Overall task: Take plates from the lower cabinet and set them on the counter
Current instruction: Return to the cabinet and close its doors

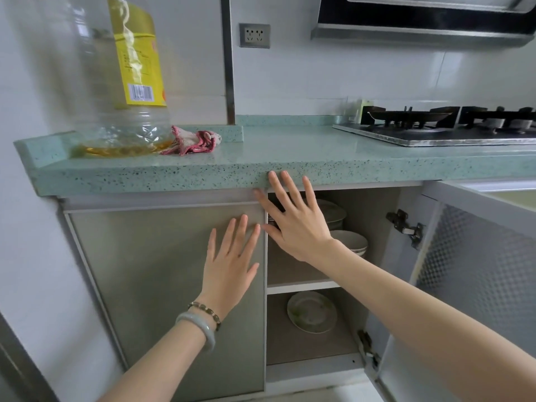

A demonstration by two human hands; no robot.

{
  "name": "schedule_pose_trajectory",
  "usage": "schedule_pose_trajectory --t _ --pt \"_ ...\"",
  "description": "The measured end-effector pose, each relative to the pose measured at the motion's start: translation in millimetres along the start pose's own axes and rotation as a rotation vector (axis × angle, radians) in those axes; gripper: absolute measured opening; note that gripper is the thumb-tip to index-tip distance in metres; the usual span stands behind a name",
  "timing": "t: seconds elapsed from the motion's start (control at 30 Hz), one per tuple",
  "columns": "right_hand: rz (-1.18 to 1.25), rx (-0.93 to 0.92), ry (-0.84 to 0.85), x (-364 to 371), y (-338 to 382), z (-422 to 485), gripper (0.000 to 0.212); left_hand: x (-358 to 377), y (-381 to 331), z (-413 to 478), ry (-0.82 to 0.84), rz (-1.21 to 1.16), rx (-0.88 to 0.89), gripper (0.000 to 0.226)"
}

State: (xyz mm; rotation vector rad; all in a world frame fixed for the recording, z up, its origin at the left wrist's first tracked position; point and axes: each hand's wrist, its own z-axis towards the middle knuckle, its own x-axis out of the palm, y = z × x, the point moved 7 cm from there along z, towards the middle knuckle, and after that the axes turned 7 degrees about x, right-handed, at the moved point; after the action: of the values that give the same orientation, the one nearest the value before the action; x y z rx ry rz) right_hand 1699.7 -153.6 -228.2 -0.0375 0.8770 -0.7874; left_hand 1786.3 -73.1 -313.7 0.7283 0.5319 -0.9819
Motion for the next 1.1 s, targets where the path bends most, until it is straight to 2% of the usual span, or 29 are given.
schedule_pose_trajectory --t 0.1,0.23,0.37,0.67,0.87,0.93,1.1 --pt "0.106 -0.005 0.048 -9.9 -4.2 -6.9 0.063 -10.5 -6.2 -1.5 -0.007 -0.06 0.003 0.093" --pt "0.133 0.02 0.088 -31.4 -28.8 -35.5 0.063 -34.0 -34.1 -3.5 -0.081 -0.09 0.107 0.099" --pt "0.108 0.051 0.126 -57.1 -66.0 -81.4 0.063 -54.5 -74.8 -0.4 -0.128 -0.16 0.159 0.1" --pt "-0.074 0.133 0.169 -128.2 -162.3 -208.4 0.063 -92.0 -207.0 13.5 -0.12 -0.318 0.315 0.099" --pt "-0.143 0.29 0.124 -179.4 -236.1 -286.7 0.058 -141.9 -314.6 11.8 -0.246 -0.377 0.609 0.089" --pt "-0.191 0.342 0.154 -189.5 -261.4 -309.7 0.06 -151.9 -347.0 8.0 -0.272 -0.361 0.695 0.088" --pt "-0.205 0.433 0.26 -189.8 -299.7 -347.6 0.075 -158.2 -411.1 1.9 -0.209 -0.29 0.852 0.095"
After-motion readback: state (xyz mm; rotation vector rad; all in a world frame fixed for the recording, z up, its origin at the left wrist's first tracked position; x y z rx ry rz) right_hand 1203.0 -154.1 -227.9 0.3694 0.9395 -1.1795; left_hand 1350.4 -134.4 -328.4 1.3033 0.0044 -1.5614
